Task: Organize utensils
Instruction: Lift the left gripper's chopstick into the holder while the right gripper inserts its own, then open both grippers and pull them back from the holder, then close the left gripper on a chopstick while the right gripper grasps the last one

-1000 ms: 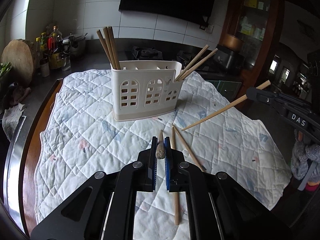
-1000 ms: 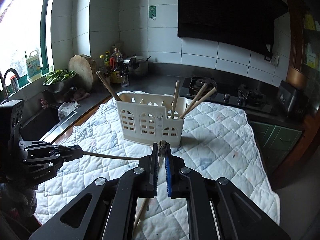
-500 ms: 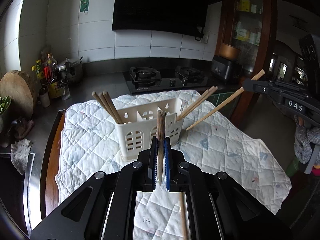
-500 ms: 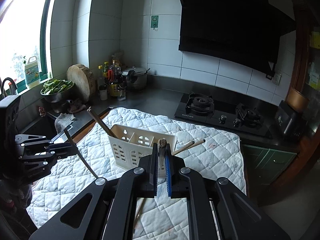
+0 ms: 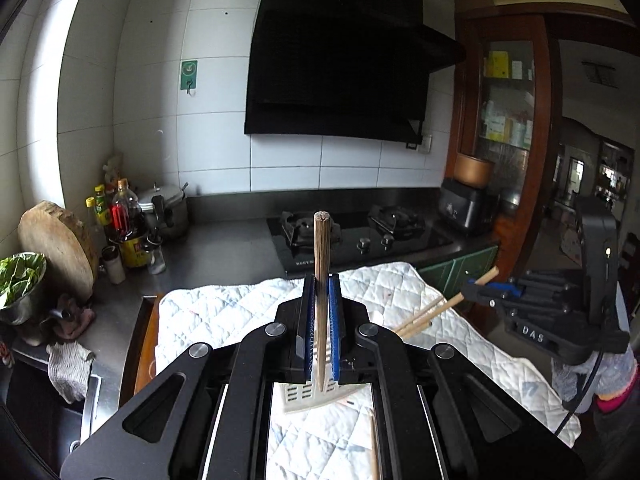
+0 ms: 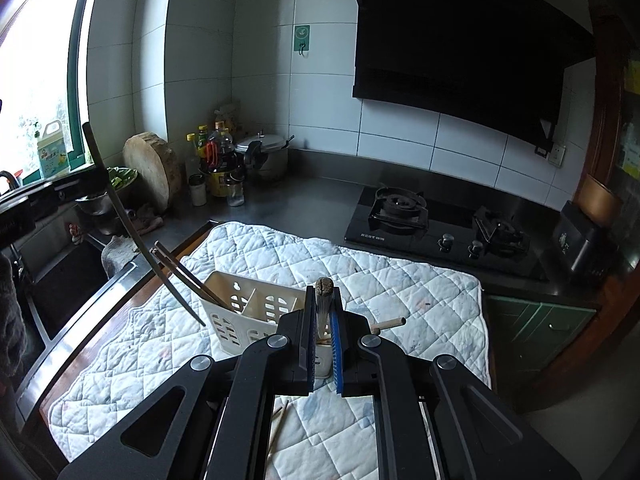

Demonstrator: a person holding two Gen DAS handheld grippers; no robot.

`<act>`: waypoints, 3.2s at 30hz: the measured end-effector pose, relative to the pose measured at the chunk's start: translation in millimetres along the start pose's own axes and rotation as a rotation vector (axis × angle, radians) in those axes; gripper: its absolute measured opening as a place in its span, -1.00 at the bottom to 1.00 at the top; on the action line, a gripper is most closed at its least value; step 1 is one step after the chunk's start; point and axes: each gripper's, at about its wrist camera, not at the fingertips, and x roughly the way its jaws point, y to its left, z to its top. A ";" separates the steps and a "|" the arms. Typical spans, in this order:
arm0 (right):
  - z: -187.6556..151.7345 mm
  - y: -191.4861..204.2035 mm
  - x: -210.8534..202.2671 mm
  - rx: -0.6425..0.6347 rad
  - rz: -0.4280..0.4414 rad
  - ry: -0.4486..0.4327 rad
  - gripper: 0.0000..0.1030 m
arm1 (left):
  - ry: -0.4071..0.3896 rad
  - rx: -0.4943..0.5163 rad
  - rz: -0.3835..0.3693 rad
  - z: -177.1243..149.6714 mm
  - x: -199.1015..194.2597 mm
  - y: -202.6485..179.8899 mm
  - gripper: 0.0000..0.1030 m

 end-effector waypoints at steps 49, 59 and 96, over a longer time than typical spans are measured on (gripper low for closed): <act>-84.7 25.4 -34.1 0.004 0.025 -0.015 -0.40 | 0.118 -0.089 0.072 -89.9 -3.8 16.5 0.07; -169.9 48.9 -32.9 0.066 0.057 0.045 -0.40 | 0.203 -0.094 0.071 -165.1 -15.1 10.1 0.07; -285.5 83.6 29.8 0.199 0.057 0.277 -0.81 | 0.455 -0.113 -0.058 -298.0 7.1 -32.0 -0.13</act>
